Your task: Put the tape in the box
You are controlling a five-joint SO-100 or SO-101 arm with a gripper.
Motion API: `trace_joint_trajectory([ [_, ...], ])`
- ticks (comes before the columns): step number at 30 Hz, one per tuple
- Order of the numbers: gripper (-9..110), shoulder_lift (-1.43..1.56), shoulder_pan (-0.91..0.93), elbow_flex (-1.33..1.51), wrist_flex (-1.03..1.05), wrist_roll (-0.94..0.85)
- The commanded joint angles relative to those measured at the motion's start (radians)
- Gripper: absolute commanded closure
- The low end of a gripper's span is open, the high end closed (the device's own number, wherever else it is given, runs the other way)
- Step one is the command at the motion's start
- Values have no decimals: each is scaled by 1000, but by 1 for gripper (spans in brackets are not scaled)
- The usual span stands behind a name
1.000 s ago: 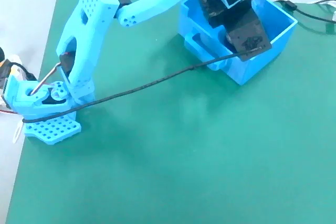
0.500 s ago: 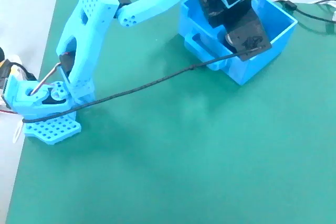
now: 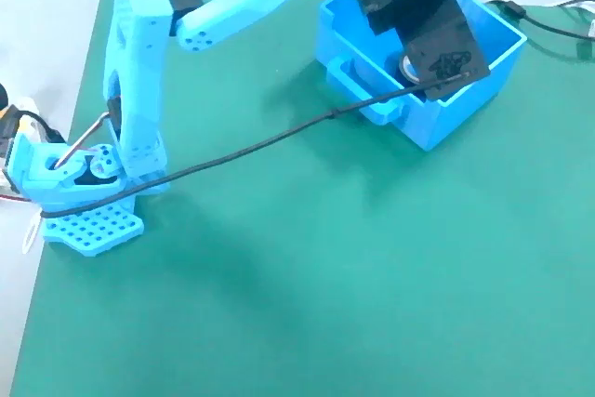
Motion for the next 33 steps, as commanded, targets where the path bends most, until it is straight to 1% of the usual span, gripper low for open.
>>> trace_joint_trajectory([
  [1,74,149,41,-140,72,-11],
  [10,74,336,241,-133,281,-2],
  [17,74,416,405,-110,426,51],
  [24,74,673,469,184,393,52],
  [29,74,936,474,517,275,48],
  [33,74,1183,505,887,95,48],
])
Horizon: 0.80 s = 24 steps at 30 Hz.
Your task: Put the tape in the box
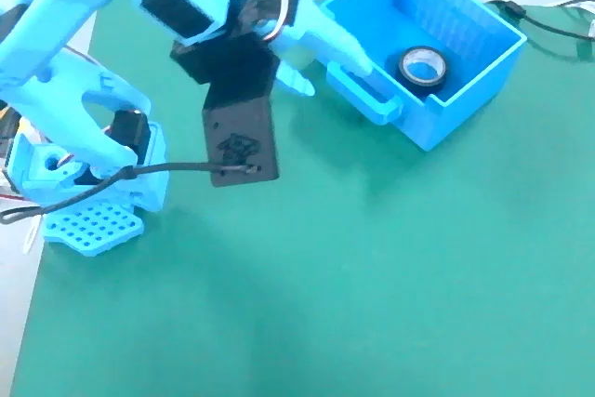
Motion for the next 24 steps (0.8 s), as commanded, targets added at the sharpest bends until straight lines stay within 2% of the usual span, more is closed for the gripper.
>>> trace_joint_trajectory([
  [1,74,213,37,324,-133,-6],
  [10,74,446,84,781,-394,-12],
  [20,76,566,77,1069,-495,-14],
  [24,76,701,84,1180,-497,-28],
])
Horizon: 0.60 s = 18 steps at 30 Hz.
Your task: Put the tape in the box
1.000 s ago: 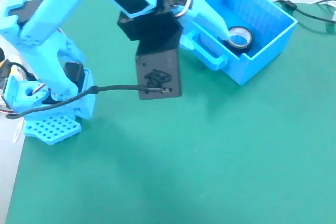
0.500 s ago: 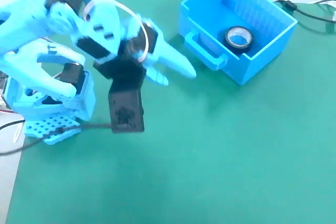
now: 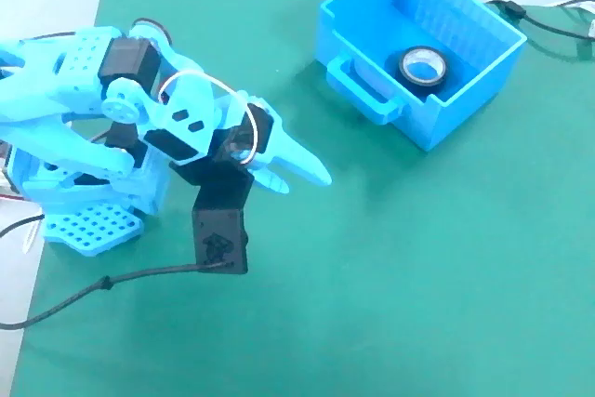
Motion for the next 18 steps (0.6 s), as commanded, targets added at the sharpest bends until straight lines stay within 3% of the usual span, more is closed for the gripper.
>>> trace_joint_trajectory([
  [1,76,135,20,91,-8,-31],
  [10,82,238,20,236,5,-43],
  [18,95,267,32,291,5,-44],
])
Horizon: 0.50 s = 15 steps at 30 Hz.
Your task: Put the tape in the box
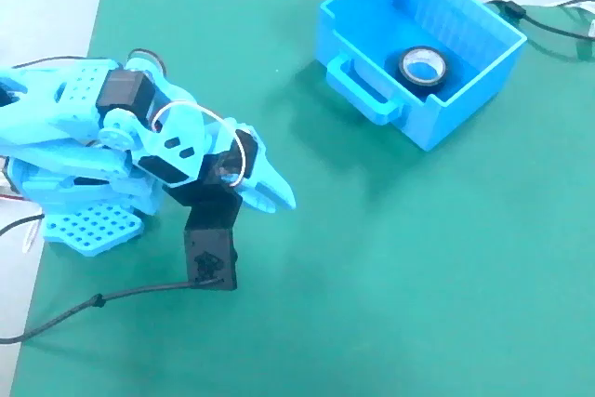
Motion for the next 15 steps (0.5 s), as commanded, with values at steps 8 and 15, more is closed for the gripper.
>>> trace_joint_trajectory([
  [8,101,6,41,26,-5,3],
  [15,102,6,61,28,-5,25],
])
